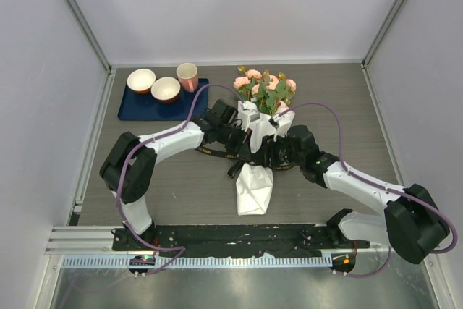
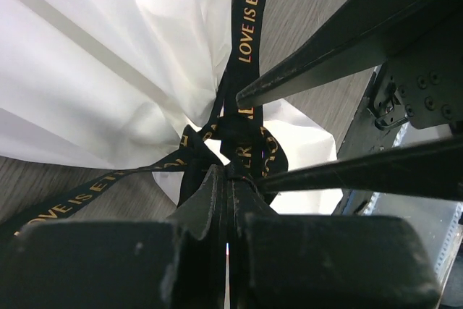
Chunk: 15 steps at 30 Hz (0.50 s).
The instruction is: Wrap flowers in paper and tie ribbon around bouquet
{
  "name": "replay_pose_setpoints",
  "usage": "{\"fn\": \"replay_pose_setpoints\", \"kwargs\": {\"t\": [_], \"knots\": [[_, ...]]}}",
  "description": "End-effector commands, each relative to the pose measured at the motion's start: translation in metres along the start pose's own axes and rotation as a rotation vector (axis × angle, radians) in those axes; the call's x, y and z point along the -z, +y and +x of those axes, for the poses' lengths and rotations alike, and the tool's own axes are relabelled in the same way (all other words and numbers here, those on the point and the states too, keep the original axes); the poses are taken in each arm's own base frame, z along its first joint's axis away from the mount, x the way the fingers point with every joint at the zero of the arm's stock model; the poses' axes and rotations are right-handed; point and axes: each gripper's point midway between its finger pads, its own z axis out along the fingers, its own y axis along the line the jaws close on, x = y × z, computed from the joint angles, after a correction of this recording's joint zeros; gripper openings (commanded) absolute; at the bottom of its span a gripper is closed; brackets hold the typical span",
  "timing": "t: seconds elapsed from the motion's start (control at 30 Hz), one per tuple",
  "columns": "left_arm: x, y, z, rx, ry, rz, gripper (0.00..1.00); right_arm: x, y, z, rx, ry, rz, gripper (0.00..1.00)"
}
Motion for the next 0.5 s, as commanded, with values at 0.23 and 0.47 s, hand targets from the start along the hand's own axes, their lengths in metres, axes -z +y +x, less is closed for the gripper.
{"fn": "replay_pose_setpoints", "kwargs": {"t": [0.23, 0.47], "knots": [[0.004, -0.006, -0.018, -0.014, -0.035, 0.036, 0.0, 0.007, 0.018, -0.027, 0.022, -0.1, -0.074, 0.47], [0.006, -0.009, -0.018, -0.016, -0.041, 0.046, 0.0, -0.005, 0.017, -0.016, 0.023, -0.064, -0.101, 0.35]]}}
